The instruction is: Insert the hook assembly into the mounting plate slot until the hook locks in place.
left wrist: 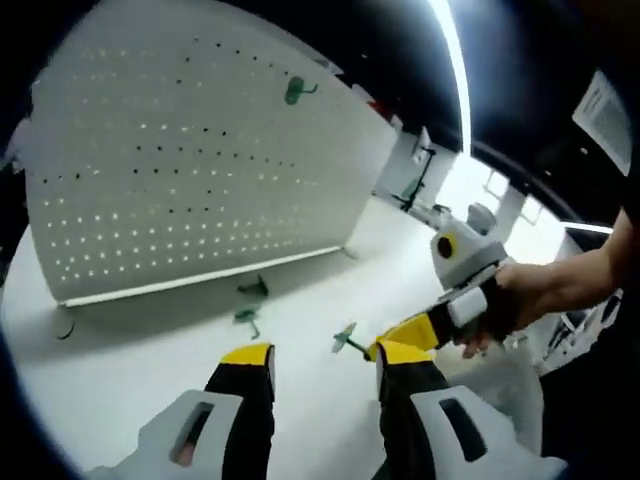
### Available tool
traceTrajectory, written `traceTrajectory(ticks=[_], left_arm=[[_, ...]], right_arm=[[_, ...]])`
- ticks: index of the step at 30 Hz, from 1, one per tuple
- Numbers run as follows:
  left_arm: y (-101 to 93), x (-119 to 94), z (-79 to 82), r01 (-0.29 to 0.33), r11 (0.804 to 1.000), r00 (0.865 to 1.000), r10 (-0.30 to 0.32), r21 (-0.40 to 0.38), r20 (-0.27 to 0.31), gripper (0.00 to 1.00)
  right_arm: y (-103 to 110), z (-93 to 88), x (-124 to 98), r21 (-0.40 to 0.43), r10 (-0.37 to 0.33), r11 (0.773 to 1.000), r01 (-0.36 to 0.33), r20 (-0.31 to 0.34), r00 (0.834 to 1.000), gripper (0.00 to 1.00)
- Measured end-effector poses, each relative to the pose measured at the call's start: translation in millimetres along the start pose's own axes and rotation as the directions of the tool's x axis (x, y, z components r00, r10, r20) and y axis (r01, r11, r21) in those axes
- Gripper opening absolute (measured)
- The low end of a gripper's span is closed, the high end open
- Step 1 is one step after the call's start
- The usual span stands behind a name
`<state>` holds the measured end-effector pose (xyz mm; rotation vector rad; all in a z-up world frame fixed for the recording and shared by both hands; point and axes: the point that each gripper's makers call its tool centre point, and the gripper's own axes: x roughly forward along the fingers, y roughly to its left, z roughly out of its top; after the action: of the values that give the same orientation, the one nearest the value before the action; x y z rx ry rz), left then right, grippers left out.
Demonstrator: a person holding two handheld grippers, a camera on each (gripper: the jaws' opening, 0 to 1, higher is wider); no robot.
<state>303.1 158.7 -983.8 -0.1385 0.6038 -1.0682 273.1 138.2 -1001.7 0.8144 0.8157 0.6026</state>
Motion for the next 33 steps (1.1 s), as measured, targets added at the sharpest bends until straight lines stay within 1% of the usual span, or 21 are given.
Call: traceTrajectory(ticks=[1, 4, 7, 10, 11, 13, 15, 17, 18, 22, 23, 25, 26, 28, 29, 30, 31, 33], left_arm=[[-2.5, 1.9, 0.0, 0.015, 1.0, 1.0, -0.015, 0.011, -0.004, 0.38], [-4.2, 3.9, 0.5, 0.033, 0.999, 0.999, -0.033, 0.024, -0.001, 0.32], [-10.1, 4.3, 5.9, 0.058, 0.998, 0.998, -0.059, 0.034, 0.026, 0.28], [-11.8, 4.1, 8.0, 0.071, 0.997, 0.997, -0.072, 0.007, 0.035, 0.25], [-12.1, 4.1, 7.9, 0.076, 0.997, 0.996, -0.076, 0.004, 0.035, 0.21], [-12.2, 3.2, 7.7, 0.077, 0.997, 0.996, -0.077, 0.008, 0.036, 0.15], [-15.0, 2.0, 7.4, 0.093, 0.996, 0.995, -0.093, 0.005, 0.034, 0.12], [-21.5, 0.3, 7.4, 0.119, 0.992, 0.992, -0.12, 0.028, 0.033, 0.06], [-21.0, 0.3, 7.2, 0.109, 0.993, 0.993, -0.11, 0.047, 0.032, 0.06], [-23.5, -0.6, 6.3, 0.122, 0.991, 0.992, -0.124, 0.062, 0.022, 0.05], [-23.9, -0.8, 6.5, 0.118, 0.989, 0.993, -0.12, 0.089, 0.017, 0.04], [-24.8, -1.1, 5.5, 0.114, 0.987, 0.993, -0.114, 0.113, -0.004, 0.03], [-23.8, -0.8, 6.5, 0.101, 0.987, 0.995, -0.101, 0.123, -0.008, 0.03], [-23.0, -1.3, 9.7, 0.097, 0.988, 0.995, -0.097, 0.122, -0.005, 0.03], [-22.1, -1.4, 11.5, 0.09, 0.989, 0.996, -0.09, 0.12, -0.003, 0.03], [-17.5, -2.1, 13.8, 0.064, 0.992, 0.998, -0.064, 0.109, -0.002, 0.03], [-13.1, -3.2, 13.9, 0.036, 0.994, 0.999, -0.035, 0.1, -0.011, 0.03], [-0.9, -6.9, 13.2, -0.021, 0.996, 0.999, 0.024, 0.089, -0.035, 0.02]], right_arm=[[3.0, -0.2, -0.4, 0.016, 0.015, 1.0, -0.015, 0.001, 1.0, 0.0], [10.0, -0.4, -2.4, 0.064, 0.052, 0.997, -0.052, 0.0, 0.999, 0.0], [14.1, -1.3, -2.9, 0.08, 0.072, 0.994, -0.071, -0.008, 0.997, 0.0], [15.7, -1.1, -1.8, 0.111, 0.093, 0.99, -0.092, -0.005, 0.996, 0.0], [17.6, -1.5, -1.3, 0.137, 0.107, 0.985, -0.106, 0.0, 0.994, 0.0], [20.3, -2.2, -0.9, 0.144, 0.12, 0.982, -0.119, 0.003, 0.993, 0.0], [21.7, -2.9, -0.6, 0.148, 0.127, 0.981, -0.126, 0.0, 0.992, 0.0], [23.2, -3.7, -0.4, 0.152, 0.131, 0.98, -0.129, 0.001, 0.991, 0.0], [24.2, -4.8, -0.8, 0.154, 0.135, 0.979, -0.133, -0.001, 0.991, 0.0], [25.6, -6.5, -3.3, 0.145, 0.142, 0.98, -0.14, -0.002, 0.99, 0.0], [25.1, -5.5, -4.0, 0.141, 0.139, 0.98, -0.138, 0.004, 0.99, 0.0], [26.2, -5.8, -5.0, 0.131, 0.141, 0.981, -0.14, 0.003, 0.99, 0.01], [25.2, -3.9, -5.3, 0.126, 0.137, 0.982, -0.138, 0.013, 0.99, 0.01], [26.4, -1.7, -5.4, 0.121, 0.14, 0.982, -0.142, 0.024, 0.99, 0.01], [28.4, 2.6, -6.1, 0.112, 0.143, 0.983, -0.147, 0.042, 0.989, 0.01], [29.1, 5.7, -6.8, 0.098, 0.137, 0.985, -0.142, 0.052, 0.989, 0.02], [29.4, 10.8, -7.8, 0.062, 0.126, 0.989, -0.131, 0.068, 0.99, 0.04], [30.3, 16.7, -10.3, 0.002, 0.111, 0.994, -0.111, 0.078, 0.991, 0.06]])
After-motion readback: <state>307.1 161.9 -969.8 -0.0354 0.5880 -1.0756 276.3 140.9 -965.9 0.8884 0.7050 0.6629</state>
